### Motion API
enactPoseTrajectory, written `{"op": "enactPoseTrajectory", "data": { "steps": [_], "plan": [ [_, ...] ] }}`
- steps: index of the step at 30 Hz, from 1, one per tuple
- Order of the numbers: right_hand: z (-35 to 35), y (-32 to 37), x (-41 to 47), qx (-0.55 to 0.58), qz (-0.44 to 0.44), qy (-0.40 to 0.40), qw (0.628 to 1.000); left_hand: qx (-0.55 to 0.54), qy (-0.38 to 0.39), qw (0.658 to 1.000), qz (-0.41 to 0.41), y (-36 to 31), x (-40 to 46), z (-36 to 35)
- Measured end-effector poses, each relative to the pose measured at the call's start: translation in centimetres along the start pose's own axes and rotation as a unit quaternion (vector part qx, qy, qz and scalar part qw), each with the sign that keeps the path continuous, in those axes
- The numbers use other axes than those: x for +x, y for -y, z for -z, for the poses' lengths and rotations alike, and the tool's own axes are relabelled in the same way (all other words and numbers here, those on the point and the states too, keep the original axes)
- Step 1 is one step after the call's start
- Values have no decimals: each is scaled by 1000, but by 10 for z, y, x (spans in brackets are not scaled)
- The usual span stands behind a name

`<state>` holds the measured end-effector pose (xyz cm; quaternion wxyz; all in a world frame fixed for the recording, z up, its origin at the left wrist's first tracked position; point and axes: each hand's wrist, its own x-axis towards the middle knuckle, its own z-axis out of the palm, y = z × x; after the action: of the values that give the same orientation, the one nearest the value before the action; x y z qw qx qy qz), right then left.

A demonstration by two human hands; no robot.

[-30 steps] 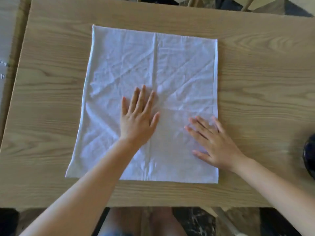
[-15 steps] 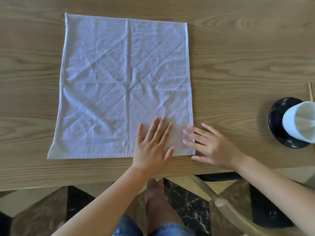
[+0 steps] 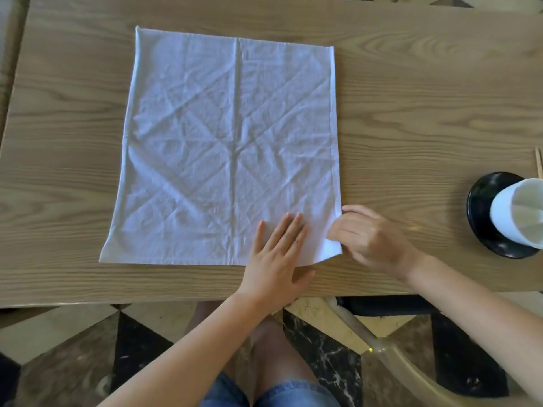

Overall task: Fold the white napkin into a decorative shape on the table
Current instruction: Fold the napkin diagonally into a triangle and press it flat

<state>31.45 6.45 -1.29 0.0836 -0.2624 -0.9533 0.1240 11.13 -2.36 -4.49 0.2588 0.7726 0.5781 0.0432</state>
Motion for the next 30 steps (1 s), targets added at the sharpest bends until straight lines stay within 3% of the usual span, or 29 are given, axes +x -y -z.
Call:
{"op": "enactPoseTrajectory", "data": {
  "steps": [4, 9, 16, 21, 25, 30],
  "plan": [
    [27, 10, 39, 111, -89, -115, 983, -168, -11, 985, 38, 6, -11, 31],
    [46, 16, 103, 183, -141, -175, 957, -273, -182, 922, 208, 42, -33, 67],
    [42, 4, 220, 246, -194, -167, 935, -240, -274, 898, 246, 106, -14, 113],
    [37, -6, 311, 255, -198, -153, 934, -170, -322, 904, 225, 160, 6, 153],
    [17, -18, 365, 218, -187, -129, 949, -127, -310, 915, 223, 207, 21, 166],
    [-15, -29, 399, 207, -234, -62, 948, -109, -266, 929, 235, 250, 34, 165]
  ]
}}
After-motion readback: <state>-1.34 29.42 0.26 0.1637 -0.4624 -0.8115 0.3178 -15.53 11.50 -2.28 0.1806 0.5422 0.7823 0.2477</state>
